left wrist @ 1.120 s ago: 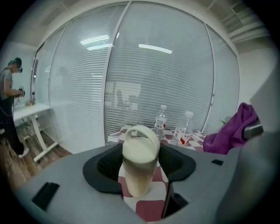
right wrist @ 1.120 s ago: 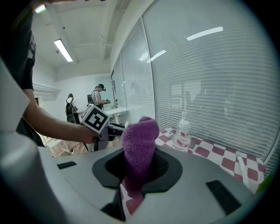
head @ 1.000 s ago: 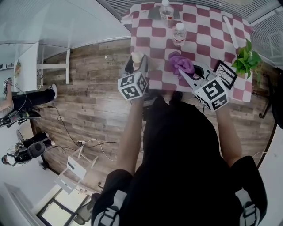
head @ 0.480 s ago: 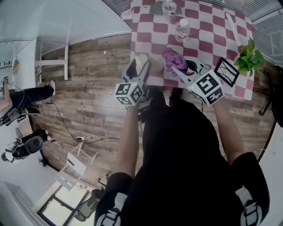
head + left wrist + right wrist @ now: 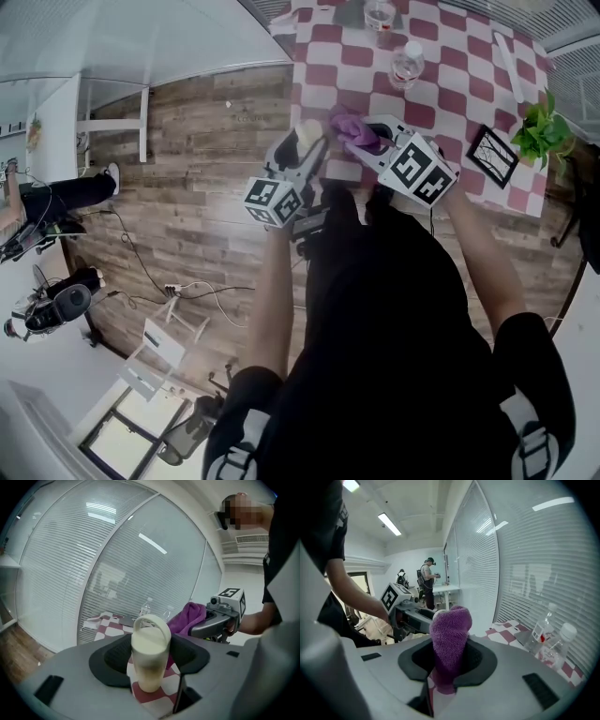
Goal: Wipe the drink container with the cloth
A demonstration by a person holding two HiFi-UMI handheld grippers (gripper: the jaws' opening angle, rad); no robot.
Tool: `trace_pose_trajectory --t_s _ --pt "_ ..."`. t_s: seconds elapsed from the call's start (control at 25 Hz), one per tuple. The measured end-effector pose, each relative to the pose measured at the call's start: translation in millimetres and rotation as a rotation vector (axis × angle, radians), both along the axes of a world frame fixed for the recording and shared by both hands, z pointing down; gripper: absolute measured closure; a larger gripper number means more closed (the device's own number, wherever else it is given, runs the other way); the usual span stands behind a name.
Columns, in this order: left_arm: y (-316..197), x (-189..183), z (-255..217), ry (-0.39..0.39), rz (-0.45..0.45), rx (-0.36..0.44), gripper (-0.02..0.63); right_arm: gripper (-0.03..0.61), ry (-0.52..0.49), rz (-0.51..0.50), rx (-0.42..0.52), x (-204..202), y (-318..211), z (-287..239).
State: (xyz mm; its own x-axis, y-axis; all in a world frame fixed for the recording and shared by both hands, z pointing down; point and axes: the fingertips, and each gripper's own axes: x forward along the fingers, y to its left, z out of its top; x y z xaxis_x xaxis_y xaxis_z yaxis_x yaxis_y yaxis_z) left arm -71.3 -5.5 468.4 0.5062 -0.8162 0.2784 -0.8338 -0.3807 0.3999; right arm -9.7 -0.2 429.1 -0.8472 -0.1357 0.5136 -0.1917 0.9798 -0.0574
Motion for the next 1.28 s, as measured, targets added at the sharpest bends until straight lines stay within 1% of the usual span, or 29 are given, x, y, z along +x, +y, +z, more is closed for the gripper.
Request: trace_pose_trajectory --t_s 0.2,0.32,0.52,0.88,1.08,1.28 --pt "3 -1 1 -0.020 0.097 -0.013 0.339 0.474 0.037 -0.079 0.045 -26 6 6" --pt "4 0 1 -0.038 0.158 -0.010 0.339 0.474 0.076 -0.114 0.080 -36 8 13" --pt "6 -1 2 -0.047 0.232 -0.011 0.339 0.474 0.118 -0.121 0.096 -43 5 23" --pt "6 -7 4 -0.044 0.270 -0.024 0.339 0.463 0.147 -0.094 0.011 -40 12 53" --pt "7 -9 4 -0.045 0.279 -0.029 0.339 0.412 0.143 -0.061 -0.031 -39 15 69" --pt "7 -8 5 -0.047 0.282 -0.030 0.339 0.346 0.157 -0.060 -0.076 -37 15 91"
